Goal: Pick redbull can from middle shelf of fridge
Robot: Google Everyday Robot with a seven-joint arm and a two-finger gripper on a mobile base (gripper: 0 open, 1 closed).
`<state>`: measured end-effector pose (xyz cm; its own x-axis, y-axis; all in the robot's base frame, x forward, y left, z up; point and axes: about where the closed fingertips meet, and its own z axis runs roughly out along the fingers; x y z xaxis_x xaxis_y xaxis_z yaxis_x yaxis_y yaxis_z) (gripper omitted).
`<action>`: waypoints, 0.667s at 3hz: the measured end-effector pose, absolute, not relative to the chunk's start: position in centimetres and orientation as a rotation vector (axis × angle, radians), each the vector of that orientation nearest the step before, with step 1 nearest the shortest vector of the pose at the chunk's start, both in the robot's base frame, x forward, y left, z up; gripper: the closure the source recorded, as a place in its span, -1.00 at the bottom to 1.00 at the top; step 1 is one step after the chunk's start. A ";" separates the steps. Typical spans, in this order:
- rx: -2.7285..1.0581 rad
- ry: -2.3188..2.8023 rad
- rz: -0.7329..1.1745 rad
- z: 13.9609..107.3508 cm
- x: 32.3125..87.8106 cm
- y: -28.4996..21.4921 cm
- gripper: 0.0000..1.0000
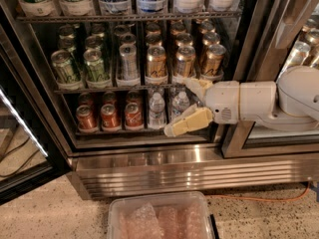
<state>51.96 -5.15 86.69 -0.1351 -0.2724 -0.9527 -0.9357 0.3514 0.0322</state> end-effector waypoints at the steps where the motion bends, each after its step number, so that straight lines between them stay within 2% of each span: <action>1: -1.030 1.635 0.808 86.6 51.5 -5.0 -1.00; 2: -0.869 1.641 0.775 84.0 49.2 -4.5 -1.00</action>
Offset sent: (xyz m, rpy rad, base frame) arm -0.0233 0.0197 -0.0024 0.2453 -0.4497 -0.8576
